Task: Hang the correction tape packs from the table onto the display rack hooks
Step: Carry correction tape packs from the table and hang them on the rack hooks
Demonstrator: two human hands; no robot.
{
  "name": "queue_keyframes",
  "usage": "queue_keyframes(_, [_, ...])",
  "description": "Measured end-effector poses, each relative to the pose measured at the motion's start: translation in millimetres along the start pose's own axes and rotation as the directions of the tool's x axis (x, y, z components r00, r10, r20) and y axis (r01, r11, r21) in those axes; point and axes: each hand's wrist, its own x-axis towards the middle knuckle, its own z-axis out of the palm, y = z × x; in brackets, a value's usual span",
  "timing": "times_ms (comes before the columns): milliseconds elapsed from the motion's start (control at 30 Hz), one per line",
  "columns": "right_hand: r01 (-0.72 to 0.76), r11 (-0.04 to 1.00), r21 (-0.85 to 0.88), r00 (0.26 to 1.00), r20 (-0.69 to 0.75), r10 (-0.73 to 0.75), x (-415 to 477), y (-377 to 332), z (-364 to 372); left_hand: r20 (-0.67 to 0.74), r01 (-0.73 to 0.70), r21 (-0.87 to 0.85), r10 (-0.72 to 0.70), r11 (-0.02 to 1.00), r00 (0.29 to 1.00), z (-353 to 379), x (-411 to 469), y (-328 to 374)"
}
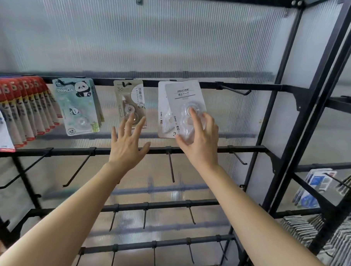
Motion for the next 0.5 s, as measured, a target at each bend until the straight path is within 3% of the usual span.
queue_keyframes(500, [-0.050, 0.991, -0.126, 0.997, 0.049, 0.057, 5.2, -7.8, 22.6, 0.020, -0.024, 0.018, 0.024, 1.000, 1.000, 5.1, 9.1, -12.4])
